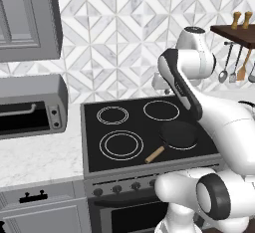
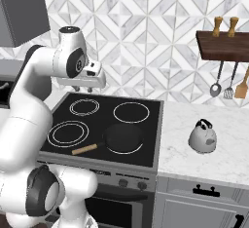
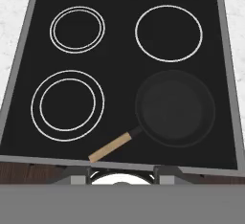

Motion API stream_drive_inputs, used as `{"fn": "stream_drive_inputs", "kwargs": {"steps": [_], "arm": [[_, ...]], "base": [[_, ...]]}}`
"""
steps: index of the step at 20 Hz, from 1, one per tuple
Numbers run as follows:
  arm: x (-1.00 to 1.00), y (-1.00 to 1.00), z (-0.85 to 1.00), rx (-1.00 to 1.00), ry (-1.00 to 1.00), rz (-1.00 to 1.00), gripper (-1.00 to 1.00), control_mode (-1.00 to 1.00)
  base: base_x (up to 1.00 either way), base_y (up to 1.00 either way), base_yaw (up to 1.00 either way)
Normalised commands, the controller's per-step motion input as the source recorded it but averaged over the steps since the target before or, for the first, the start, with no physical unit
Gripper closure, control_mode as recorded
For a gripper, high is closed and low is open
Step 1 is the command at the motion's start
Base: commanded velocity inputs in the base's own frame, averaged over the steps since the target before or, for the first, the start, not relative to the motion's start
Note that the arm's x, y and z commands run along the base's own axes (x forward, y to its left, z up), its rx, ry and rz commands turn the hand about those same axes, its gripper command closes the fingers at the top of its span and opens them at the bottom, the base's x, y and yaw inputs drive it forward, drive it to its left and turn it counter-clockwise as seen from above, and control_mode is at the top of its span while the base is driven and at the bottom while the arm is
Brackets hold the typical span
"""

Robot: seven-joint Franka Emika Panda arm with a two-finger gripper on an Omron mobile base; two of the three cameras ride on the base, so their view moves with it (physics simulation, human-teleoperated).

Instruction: Pick the kettle from the counter and place it on a stove burner. Then turn the burner on.

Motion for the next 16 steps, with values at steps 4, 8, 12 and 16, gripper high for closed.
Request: {"fn": "stream_drive_inputs", "kwargs": {"steps": [4,8,12,16], "arm": [[-0.05,-0.19,-0.12,0.0,-0.02,0.0,-1.0,-1.0],[-0.14,-0.59,-0.21,0.0,-0.07,0.0,-1.0,-1.0],[-0.14,-0.72,-0.16,0.02,-0.08,0.0,-1.0,-1.0],[-0.14,-0.73,-0.13,0.03,-0.1,0.0,-1.0,-1.0]], "base": [[0.0,0.0,0.0],[0.0,0.0,0.0],[0.0,0.0,0.0],[0.0,0.0,0.0]]}}
